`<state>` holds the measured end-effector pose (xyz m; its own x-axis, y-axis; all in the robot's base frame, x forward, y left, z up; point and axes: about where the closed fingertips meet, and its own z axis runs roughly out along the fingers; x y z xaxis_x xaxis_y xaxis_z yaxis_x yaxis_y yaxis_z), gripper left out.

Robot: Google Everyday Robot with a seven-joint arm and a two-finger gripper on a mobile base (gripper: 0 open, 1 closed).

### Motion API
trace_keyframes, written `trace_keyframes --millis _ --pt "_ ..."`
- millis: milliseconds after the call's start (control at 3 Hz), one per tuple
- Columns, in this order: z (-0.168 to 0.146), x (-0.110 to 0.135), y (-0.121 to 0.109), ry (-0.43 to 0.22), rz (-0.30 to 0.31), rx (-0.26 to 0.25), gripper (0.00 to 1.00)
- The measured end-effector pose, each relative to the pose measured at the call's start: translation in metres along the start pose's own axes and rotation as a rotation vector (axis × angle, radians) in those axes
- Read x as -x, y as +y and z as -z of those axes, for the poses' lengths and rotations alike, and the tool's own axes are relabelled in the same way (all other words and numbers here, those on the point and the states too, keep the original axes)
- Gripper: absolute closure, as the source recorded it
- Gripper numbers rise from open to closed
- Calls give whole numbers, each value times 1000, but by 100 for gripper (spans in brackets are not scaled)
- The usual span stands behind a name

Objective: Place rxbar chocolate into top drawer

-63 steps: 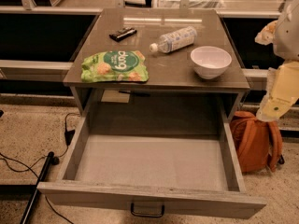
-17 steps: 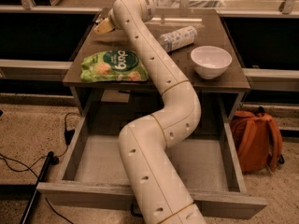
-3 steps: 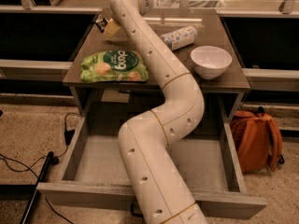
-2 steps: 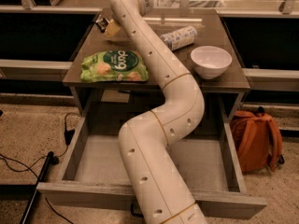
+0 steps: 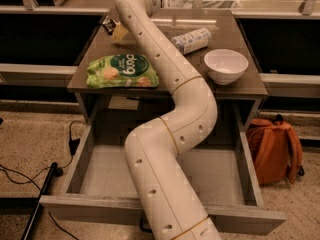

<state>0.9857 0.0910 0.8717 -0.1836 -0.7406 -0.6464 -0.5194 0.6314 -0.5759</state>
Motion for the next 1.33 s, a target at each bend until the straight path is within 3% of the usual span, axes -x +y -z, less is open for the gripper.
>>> trace_keyframes --millis 1333 --pt "18 -14 3 103 29 63 0"
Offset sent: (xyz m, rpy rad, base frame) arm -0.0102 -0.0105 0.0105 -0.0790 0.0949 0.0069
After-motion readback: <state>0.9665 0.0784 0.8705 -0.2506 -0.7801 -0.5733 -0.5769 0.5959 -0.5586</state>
